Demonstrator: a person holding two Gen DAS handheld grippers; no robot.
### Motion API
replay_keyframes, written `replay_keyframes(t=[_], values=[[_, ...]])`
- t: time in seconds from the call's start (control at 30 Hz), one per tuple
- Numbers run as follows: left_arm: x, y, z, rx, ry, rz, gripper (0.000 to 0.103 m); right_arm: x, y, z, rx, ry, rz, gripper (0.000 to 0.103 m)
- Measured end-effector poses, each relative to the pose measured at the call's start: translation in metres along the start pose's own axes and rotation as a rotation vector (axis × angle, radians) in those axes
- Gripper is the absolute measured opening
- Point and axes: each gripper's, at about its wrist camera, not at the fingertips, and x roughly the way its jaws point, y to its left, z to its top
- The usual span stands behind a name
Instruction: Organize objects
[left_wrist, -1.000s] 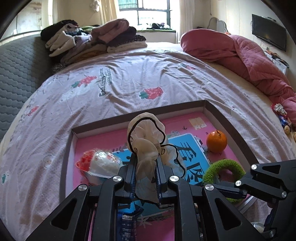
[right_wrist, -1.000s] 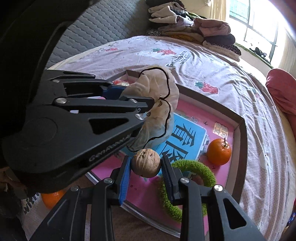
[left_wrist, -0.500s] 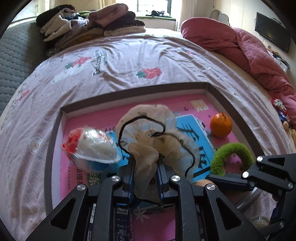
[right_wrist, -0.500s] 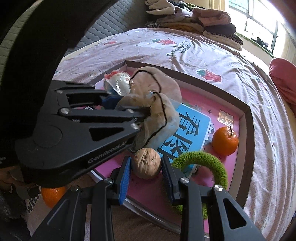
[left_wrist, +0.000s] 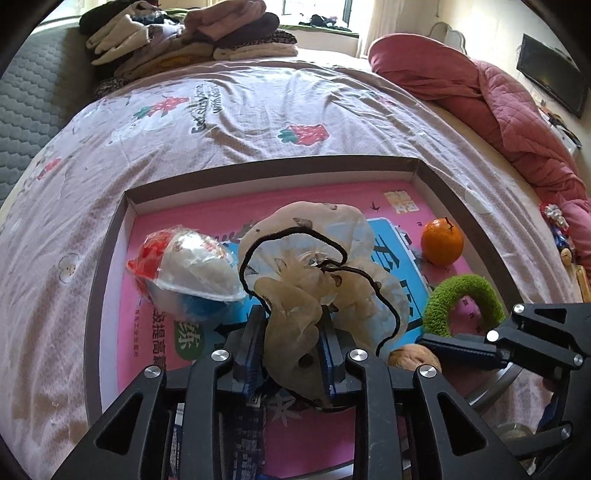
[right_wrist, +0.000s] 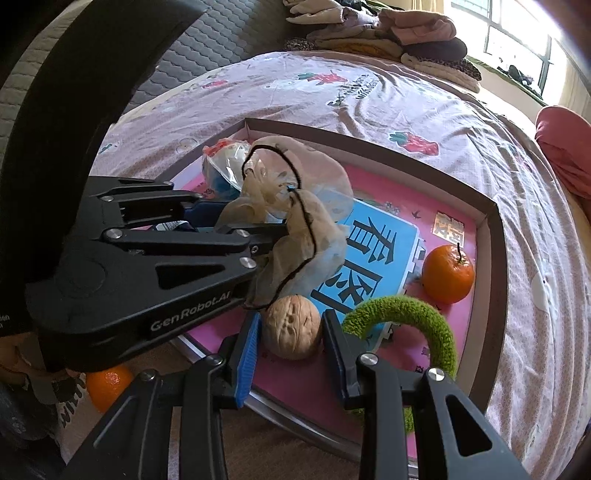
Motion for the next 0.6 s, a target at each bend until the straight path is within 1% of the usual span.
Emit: replay_keyframes(t=[0.07,0.13,0.2,0.47,0.6], values=[[0.0,0.002,-0.001,-0.007,0.003,-0.001,0.033,0.0,-0.001,0.0,0.003,0.002,-0.006,0.034],[-0.002,0.005,-0.001,-0.023,0.004,-0.018,0.043,0.0,-0.001,0.001,0.002,0.004,-0.008,0.034],[-0.003,0.007,0.0,-0.036,0.008,-0.031,0.049,-0.001,-0.001,0.002,-0.003,0.007,-0.015,0.036],[-0.008,0.006,-0.001,-0.056,0.009,-0.042,0.051,-0.008,-0.002,0.004,0.001,-0.005,-0.021,0.037],[-0.014,0.007,0.0,-0.063,-0.005,-0.029,0.054,-0.014,-0.001,0.005,-0.003,-0.018,-0.024,0.037]])
